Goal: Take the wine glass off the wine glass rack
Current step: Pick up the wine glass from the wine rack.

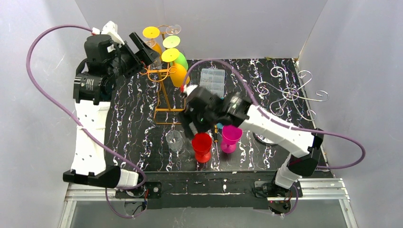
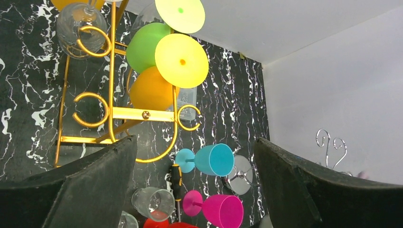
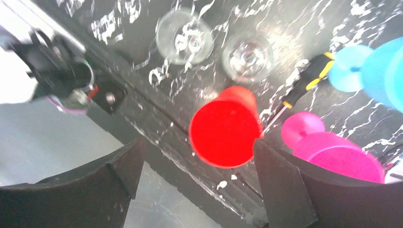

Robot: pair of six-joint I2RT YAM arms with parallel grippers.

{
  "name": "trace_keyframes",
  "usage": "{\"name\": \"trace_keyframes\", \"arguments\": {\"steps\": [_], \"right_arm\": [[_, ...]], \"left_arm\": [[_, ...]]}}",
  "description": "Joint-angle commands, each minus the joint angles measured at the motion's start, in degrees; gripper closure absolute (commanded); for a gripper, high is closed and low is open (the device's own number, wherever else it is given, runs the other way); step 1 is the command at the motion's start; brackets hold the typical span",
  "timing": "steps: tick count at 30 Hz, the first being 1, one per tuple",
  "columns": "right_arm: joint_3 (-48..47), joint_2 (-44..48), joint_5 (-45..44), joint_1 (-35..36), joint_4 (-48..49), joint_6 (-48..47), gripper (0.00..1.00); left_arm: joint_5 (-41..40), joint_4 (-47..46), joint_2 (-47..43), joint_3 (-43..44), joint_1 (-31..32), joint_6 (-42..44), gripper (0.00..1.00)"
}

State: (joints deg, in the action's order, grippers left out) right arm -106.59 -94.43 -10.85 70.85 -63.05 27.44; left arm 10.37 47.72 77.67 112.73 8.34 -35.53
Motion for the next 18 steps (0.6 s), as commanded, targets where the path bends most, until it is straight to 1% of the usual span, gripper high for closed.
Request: {"name": "trace_keyframes", "arguments": {"steps": [1, 4, 6, 7, 10, 11, 15, 18], "right_arm": [[-5.29, 4.19, 7.13, -12.24, 4.83, -2.32, 0.07], [-8.60, 3.70, 13.48, -19.18, 9.83, -1.67, 0.06], [-9.66, 3.10, 17.56, -23.25, 13.48, 0.25, 0.06], [-10.07, 2.77, 19.39, -24.84, 15.05, 1.11, 0.06], [-11.52, 1.67, 21.14, -28.04, 17.98, 2.85, 0.06], [-11.57, 1.34, 21.96, -29.02, 19.14, 3.61, 0.06], [-8.73, 0.75, 25.65, -33.62, 28.36, 8.98, 0.06], [-8.61, -1.48, 27.66, -34.29, 34.61, 13.22, 0.09]], "left_arm": [[2.15, -0.55, 3.43, 3.92, -0.23, -0.39, 0.10], [2.85, -0.32, 6.05, 5.69, -0.25, -0.71, 0.12], [3.44, -0.35, 7.81, 6.95, -0.25, -0.91, 0.16], [3.69, -0.13, 8.91, 7.89, -0.25, -0.94, 0.20], [3.49, 1.31, 12.43, 11.60, -0.25, -0.71, 0.28], [3.24, 1.68, 13.32, 12.19, -0.25, -0.73, 0.34], [3.28, 1.67, 15.50, 12.80, -0.25, -1.19, 0.37], [2.54, 1.73, 15.66, 12.48, -0.25, -0.80, 0.37]]}}
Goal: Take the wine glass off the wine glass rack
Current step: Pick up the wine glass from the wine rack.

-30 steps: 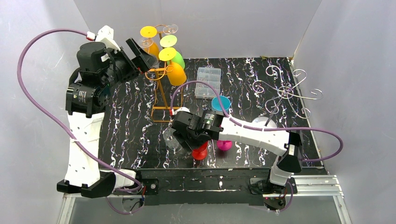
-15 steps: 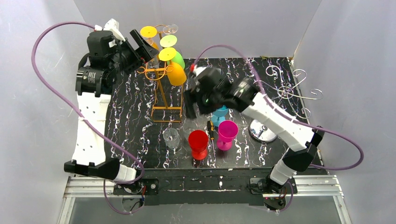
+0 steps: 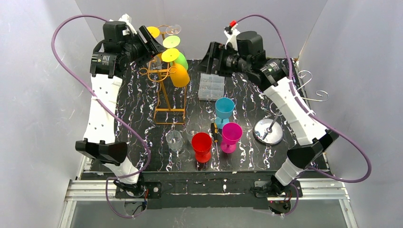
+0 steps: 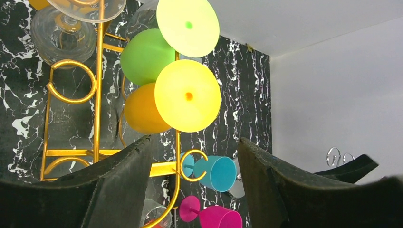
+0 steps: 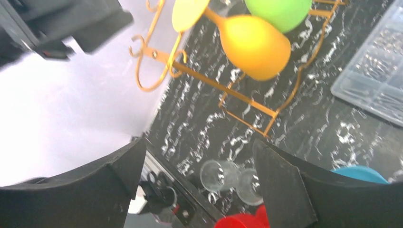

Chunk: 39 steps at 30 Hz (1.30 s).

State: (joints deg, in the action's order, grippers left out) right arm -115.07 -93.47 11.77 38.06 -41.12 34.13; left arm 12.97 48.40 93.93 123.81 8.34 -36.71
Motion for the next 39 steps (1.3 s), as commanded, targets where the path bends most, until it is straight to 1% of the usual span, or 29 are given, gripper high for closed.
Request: {"name": "trace_keyframes", "arguments": {"steps": [1, 8, 13, 14, 16, 19, 23, 27, 33, 39], "right_arm": [[-0.76, -3.48, 5.23, -1.50, 13.94, 7.62, 0.11], [-4.12, -10.30, 4.05, -1.22, 21.62, 14.60, 0.24], [-9.70, -15.33, -0.60, 0.92, 22.30, 15.70, 0.33], [-10.60, -16.27, -1.89, 1.35, 22.12, 15.81, 0.37], [-10.75, -17.02, -4.00, 1.74, 22.48, 16.56, 0.41], [-8.43, -16.73, -6.22, 1.92, 25.06, 18.12, 0.47], [-7.30, -16.65, -8.24, 2.56, 27.06, 18.86, 0.49], [-9.30, -18.41, -9.22, 2.94, 26.58, 19.37, 0.51], [-12.79, -21.51, -10.52, 3.18, 25.44, 20.28, 0.58], [-14.68, -23.43, -10.38, 3.24, 25.37, 21.24, 0.63]], "left_arm": [[-0.32, 1.00, -0.73, 1.24, -0.23, 0.67, 0.37], [-0.15, 1.10, -2.04, -0.32, -0.25, 1.30, 0.37], [0.93, 1.06, -4.10, -1.65, -0.25, 1.53, 0.36], [0.92, 1.00, -4.64, -1.89, -0.25, 1.63, 0.36], [1.14, 0.99, -5.50, -2.24, -0.25, 1.67, 0.36], [1.63, 1.01, -6.37, -2.60, -0.25, 1.53, 0.35], [2.20, 0.83, -6.87, -2.41, -0.26, 1.47, 0.35], [2.64, 0.67, -6.81, -2.26, -0.25, 1.21, 0.35], [3.19, 0.47, -7.04, -2.08, -0.25, 0.94, 0.35], [3.38, 0.38, -7.27, -2.17, -0.25, 1.01, 0.35]]}}
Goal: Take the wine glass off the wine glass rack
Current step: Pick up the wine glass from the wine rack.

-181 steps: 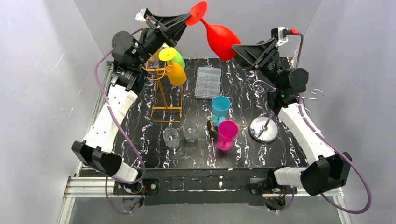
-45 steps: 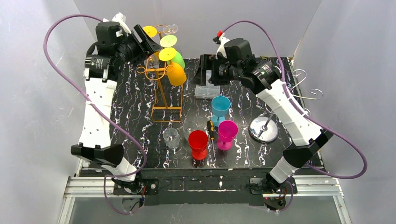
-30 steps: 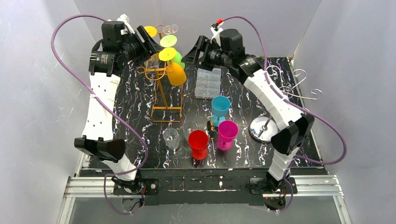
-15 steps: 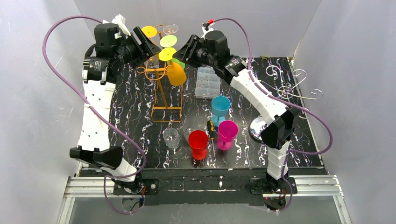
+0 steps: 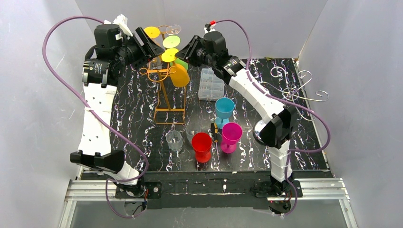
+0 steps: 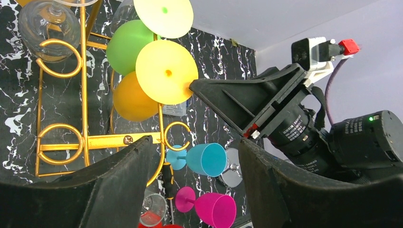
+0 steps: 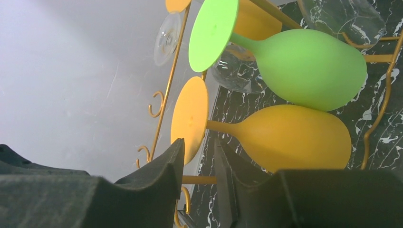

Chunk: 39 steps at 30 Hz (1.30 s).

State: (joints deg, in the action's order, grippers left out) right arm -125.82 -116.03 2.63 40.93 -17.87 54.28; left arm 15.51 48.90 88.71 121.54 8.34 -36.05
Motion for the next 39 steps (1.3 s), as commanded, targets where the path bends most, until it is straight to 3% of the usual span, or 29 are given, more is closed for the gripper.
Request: {"name": "trace_keyframes", "arguments": {"steps": [1, 6, 11, 17, 39], "right_arm": [[-4.17, -1.01, -1.35, 0.46, 2.13, 1.18, 0.64], [-4.56, -1.06, -1.75, 0.54, 2.46, 1.78, 0.73], [-4.05, -0.31, -2.11, 0.51, 2.84, 2.71, 0.89], [-3.13, 1.07, -1.59, 0.55, 3.86, 4.33, 0.98], [2.21, 6.40, -2.32, 0.55, 5.83, 10.18, 0.99]], "left_arm": [[0.84, -0.13, -2.12, 0.11, -0.25, 0.38, 0.35], [0.69, -0.05, -2.46, -0.04, -0.21, 0.54, 0.35], [0.75, -0.10, -2.43, -0.07, -0.25, 0.55, 0.35], [0.93, -0.25, -2.47, -0.29, -0.25, 0.38, 0.35], [1.46, -1.00, -2.81, -1.29, -0.33, -0.33, 0.35]]}}
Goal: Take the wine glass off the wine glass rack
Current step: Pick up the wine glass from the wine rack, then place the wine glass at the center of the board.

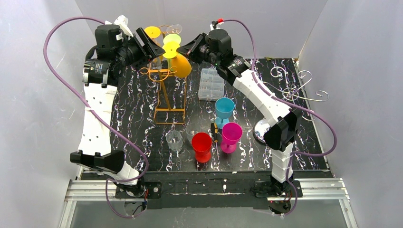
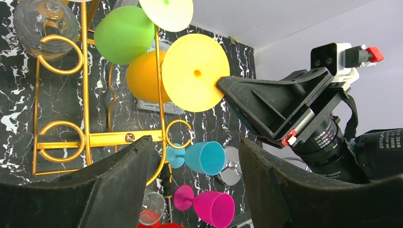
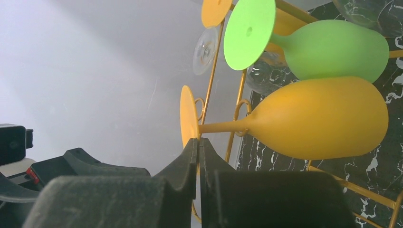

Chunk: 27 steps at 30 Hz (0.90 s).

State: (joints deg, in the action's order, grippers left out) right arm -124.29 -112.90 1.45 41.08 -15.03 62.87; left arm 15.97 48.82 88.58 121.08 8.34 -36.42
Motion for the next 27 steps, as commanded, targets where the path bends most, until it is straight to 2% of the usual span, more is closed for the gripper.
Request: {"name": "trace_keyframes", "arguments": {"steps": [1, 16, 27], "right_arm": [[0.83, 3.38, -1.17, 0.40, 2.86, 1.63, 0.99], [5.14, 7.19, -7.87, 0.40, 2.76, 2.45, 0.99], [3.67, 4.22, -6.51, 0.40, 3.19, 3.76, 0.99]], "left_arm": [[1.00, -0.92, -2.78, -0.92, -0.33, 0.08, 0.35], [1.95, -2.22, -3.05, -2.31, -0.34, -0.91, 0.35], [2.22, -2.91, -3.35, -4.12, -0.41, -1.02, 0.34]]}}
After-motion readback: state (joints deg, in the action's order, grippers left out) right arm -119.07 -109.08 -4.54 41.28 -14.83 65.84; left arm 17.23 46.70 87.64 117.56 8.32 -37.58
